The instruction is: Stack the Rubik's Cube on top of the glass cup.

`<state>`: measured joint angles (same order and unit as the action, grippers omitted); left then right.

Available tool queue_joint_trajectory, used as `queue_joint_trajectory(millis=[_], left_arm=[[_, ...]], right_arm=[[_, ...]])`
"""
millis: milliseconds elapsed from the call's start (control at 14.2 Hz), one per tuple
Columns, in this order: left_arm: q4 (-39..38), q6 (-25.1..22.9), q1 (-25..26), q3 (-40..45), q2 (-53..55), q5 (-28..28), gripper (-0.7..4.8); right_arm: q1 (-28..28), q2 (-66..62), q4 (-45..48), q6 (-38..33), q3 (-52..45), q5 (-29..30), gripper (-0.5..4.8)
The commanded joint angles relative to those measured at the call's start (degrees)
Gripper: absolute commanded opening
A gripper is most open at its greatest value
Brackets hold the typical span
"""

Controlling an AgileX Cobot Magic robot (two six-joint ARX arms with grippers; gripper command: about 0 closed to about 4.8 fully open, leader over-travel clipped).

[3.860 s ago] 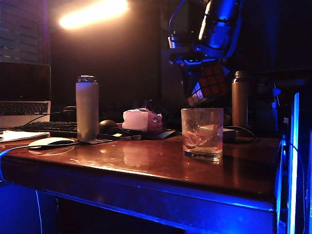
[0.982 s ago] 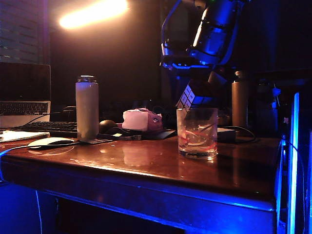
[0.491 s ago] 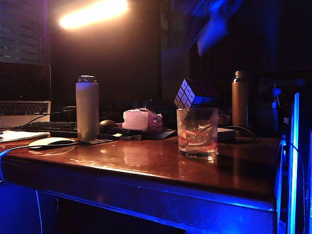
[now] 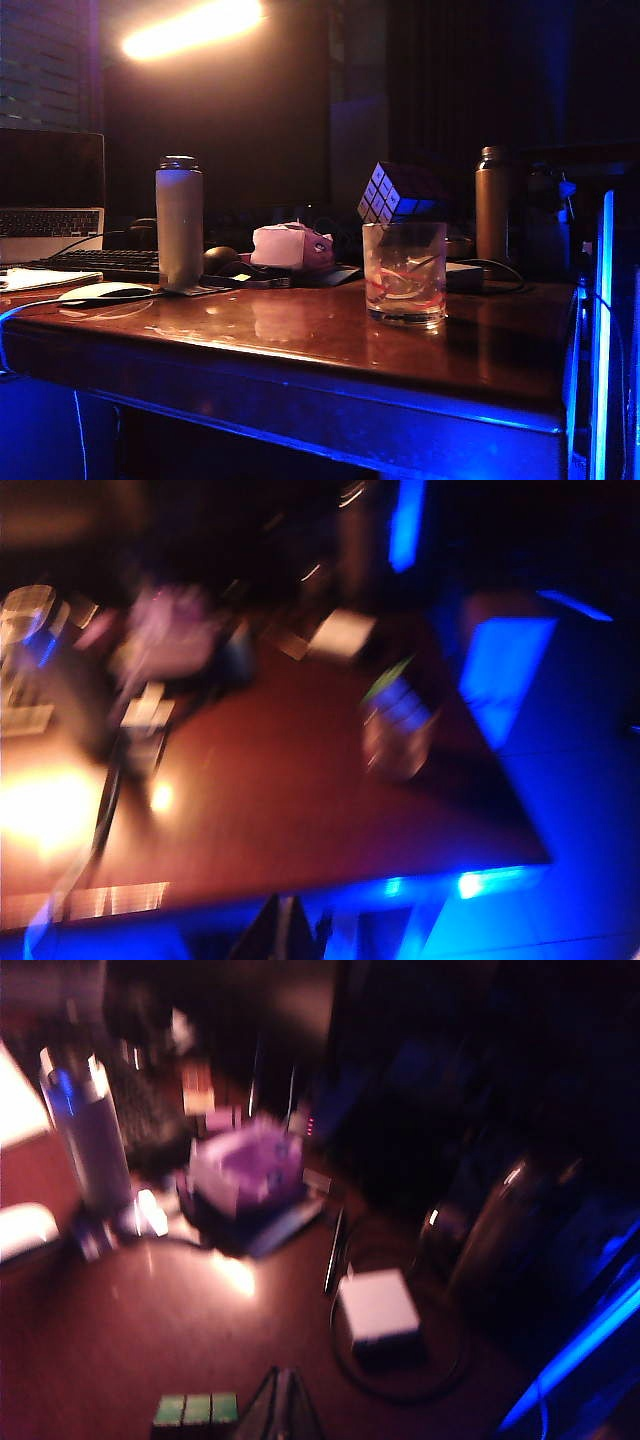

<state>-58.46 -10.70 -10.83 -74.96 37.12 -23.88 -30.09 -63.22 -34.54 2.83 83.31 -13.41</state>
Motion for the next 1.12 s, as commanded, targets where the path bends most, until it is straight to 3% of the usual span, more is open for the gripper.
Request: queue_joint_trajectory(millis=[70,211,421,772,1123], left_arm=[[9.2,4.9,0.0,15.7,-11.8,8.7,-0.01],[21.4,8.3,0.0,29.0,-19.5,12.3,-0.01],[30.0,12.9,0.0,43.5,-23.5,12.4,0.04],[41.2,12.7,-0.1,54.3,-23.7,15.1,0.04],[45.2,12.9,-0.1,61.6,-23.7,17.9,0.04]], right_arm=[[0.0,2.8,1.8,0.3,-0.5,0.1,-0.01],[0.0,3.8,7.6,0.7,-3.7,1.7,-0.01],[0.0,5.3,19.1,0.7,-12.9,3.1,-0.01],[0.0,19.2,32.4,1.9,-35.8,4.5,-0.01],[0.0,40.7,30.1,1.9,-55.7,2.3,-0.01]])
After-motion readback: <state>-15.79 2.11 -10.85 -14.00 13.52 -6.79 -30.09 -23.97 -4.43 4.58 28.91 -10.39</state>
